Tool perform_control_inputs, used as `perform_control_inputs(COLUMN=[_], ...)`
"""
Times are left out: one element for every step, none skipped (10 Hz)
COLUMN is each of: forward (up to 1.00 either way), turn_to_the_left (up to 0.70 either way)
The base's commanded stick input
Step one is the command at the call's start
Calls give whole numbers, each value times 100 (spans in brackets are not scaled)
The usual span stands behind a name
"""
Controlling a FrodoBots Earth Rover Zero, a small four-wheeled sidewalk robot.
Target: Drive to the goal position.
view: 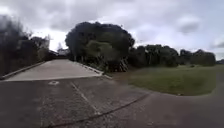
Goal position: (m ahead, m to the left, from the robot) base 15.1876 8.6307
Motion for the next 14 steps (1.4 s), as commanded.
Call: perform_control_inputs(forward=[70, 70, 70, 70, 70, 70, 70, 70, 70, 70, 70, 70, 70, 70], turn_to_the_left=[35, 35, 35, 35, 35, 35, 35, 35, 35, 35, 35, 35, 35, 35])
